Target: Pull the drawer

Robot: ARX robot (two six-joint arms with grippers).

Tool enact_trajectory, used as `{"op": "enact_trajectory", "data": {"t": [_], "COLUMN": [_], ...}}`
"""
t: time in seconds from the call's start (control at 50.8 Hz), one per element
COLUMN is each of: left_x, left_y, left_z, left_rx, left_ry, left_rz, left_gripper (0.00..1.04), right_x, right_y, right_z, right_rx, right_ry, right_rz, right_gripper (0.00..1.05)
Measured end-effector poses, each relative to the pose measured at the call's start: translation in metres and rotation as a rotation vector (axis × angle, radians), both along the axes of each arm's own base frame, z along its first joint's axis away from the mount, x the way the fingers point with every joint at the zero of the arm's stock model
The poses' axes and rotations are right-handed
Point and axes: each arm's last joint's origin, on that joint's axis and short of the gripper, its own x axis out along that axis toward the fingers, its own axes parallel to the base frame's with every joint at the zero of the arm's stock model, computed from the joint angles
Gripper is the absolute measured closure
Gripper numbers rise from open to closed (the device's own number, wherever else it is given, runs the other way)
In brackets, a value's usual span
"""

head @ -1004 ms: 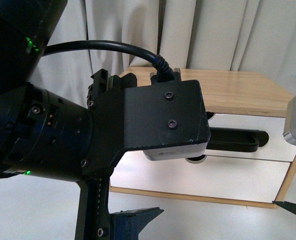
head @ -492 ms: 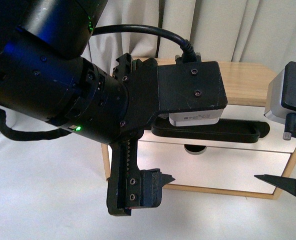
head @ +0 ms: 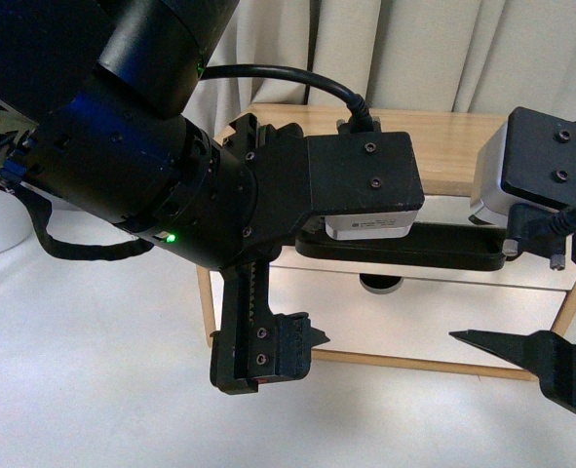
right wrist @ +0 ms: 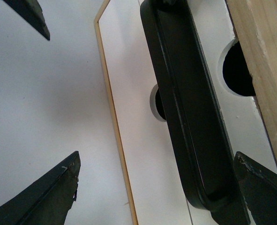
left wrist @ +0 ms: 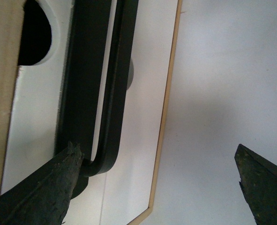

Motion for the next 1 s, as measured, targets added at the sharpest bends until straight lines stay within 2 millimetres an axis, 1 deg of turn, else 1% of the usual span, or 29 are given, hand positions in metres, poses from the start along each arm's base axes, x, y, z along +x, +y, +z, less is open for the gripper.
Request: {"op": "enact_trajectory", "data": {"t": [0.138,0.394,0.768,1.004], "left_x": [0.003,0.004,0.004,0.002], "left_y": [-0.001,-0.002,-0.007,-0.01], "left_z": [-0.005,-0.007,-0.01,-0.016], "left_rx": [0.003,0.006,0.021,0.05], "left_ry": [0.002,-0.005,-0.028,-0.027], "left_rz": [0.002,0.007,0.01,0.0], "left_gripper": [0.06,0.06,0.06,0.06], "right_x": [0.009,0.02,0.026,0.026], "right_y": [0.002,0.001,0.002,0.002], "right_z": [-0.005,-0.015,-0.026,-0.027], "right_rx": [0.016,0.036,0.053,0.049], "right_ry": [0.023,0.046,0.079,0.085], "right_rz": [-0.011,-0.041,-0.053,-0.05], "right_gripper": [0.09,0.09,0.09,0.09]}}
